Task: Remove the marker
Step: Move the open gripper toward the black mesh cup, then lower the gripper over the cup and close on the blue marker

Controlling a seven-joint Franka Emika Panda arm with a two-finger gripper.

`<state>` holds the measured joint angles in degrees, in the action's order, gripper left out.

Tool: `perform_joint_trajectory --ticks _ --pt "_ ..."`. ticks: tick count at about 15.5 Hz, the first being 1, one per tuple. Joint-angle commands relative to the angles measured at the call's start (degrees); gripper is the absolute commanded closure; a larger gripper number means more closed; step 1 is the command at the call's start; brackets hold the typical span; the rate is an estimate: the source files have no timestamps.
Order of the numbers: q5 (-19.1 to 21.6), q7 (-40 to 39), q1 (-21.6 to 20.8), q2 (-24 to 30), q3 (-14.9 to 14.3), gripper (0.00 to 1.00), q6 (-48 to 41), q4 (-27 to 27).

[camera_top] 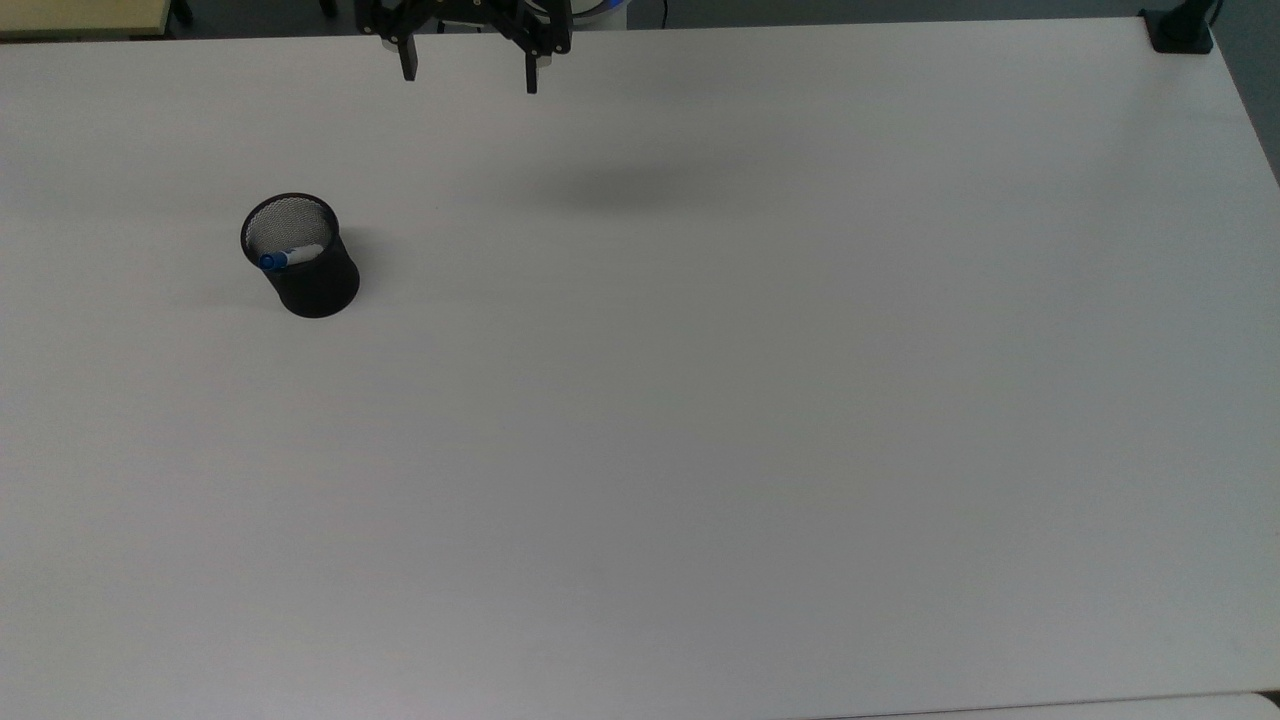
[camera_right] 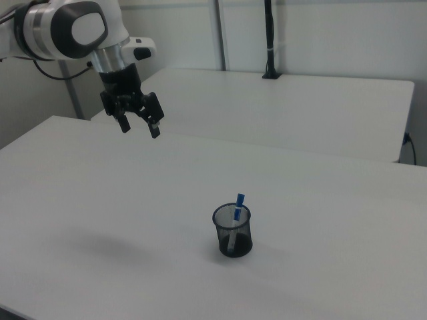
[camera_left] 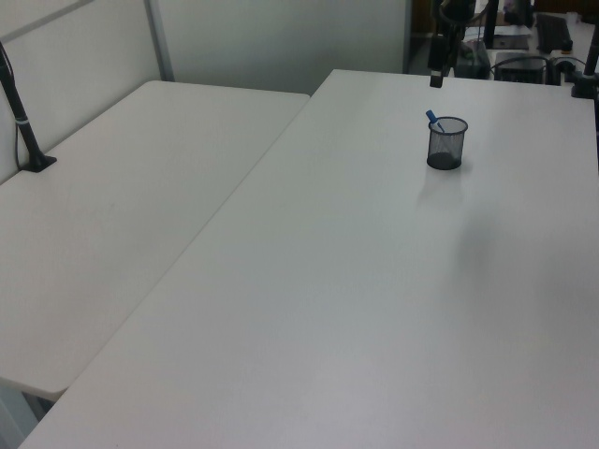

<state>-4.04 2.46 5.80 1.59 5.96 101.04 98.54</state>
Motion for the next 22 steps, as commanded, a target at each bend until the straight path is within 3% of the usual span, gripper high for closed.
perform_joint_trajectory --ticks 1,12,16,20,22 --pt "0.4 -1.3 -0.3 0.7 -0.5 0.00 -1.2 -0.2" --pt "-0.3 -1.8 1.3 0.8 -0.9 0.00 -1.3 -0.2" --pt "-1.0 -7.9 3.0 -0.1 -3.0 0.00 -1.1 0.3" --pt "-8.4 -14.4 4.0 -3.7 -4.6 0.00 1.0 0.9" --pt "-8.7 -12.9 4.4 -4.1 -6.5 0.00 9.0 3.9"
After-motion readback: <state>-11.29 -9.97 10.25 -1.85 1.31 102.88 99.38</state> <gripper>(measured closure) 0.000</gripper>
